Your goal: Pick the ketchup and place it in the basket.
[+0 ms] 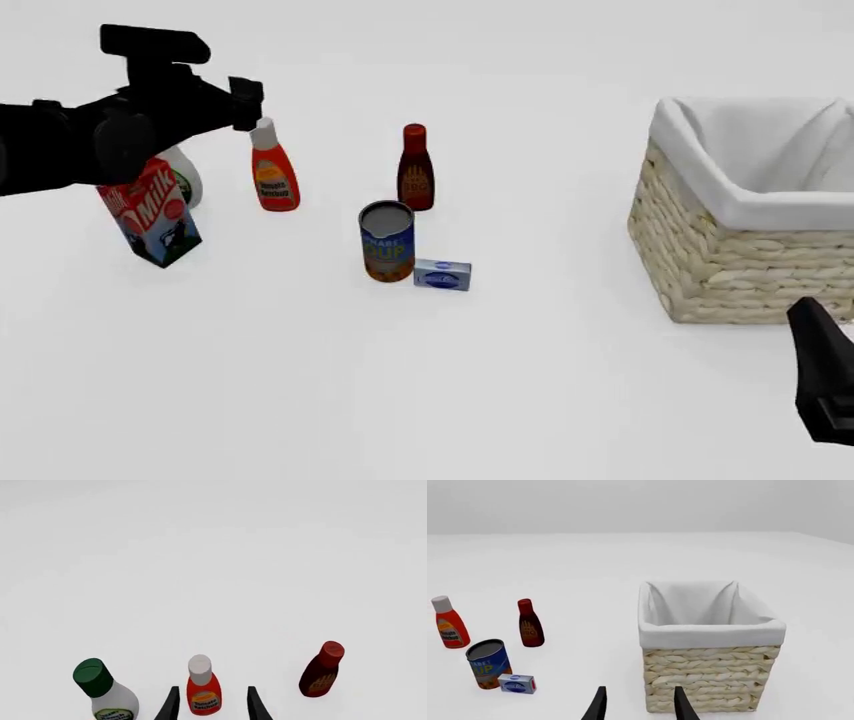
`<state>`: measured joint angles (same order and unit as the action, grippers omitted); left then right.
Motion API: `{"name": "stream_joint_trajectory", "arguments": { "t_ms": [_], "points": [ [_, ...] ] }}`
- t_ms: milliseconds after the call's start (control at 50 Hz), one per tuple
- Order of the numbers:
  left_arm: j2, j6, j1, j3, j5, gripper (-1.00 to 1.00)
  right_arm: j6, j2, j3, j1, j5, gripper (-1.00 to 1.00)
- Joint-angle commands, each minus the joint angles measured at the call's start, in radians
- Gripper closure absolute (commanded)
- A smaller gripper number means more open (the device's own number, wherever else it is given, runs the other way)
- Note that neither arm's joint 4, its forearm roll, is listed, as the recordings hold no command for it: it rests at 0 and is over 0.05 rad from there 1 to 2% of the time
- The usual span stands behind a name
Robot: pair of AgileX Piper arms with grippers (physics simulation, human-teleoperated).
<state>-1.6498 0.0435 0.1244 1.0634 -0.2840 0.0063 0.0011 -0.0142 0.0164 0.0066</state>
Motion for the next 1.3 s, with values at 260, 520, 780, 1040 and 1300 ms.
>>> {"name": "stream_joint_trajectory", "arguments": {
  "t_ms": [260, 520, 780, 1040, 1300],
  "points": [
    [-0.125, 0.005, -0.016, 0.095, -0.004, -1.0, 0.0, 0.002, 0.001, 0.0, 0.004, -1.0],
    [-0.163, 0.021, -0.031, 0.107, -0.038, -1.0, 0.002, 0.005, 0.004, -0.001, 0.002, -1.0],
    [-0.204, 0.016, -0.044, 0.132, -0.046, -1.0, 0.003, 0.005, 0.003, -0.001, 0.006, -1.0],
    [-0.269, 0.025, -0.053, 0.165, -0.065, -1.0, 0.003, 0.011, 0.005, -0.002, 0.002, -1.0],
    [-0.309, 0.003, -0.044, 0.206, -0.052, -1.0, 0.006, 0.02, 0.005, -0.002, -0.006, -1.0]
  ]
}}
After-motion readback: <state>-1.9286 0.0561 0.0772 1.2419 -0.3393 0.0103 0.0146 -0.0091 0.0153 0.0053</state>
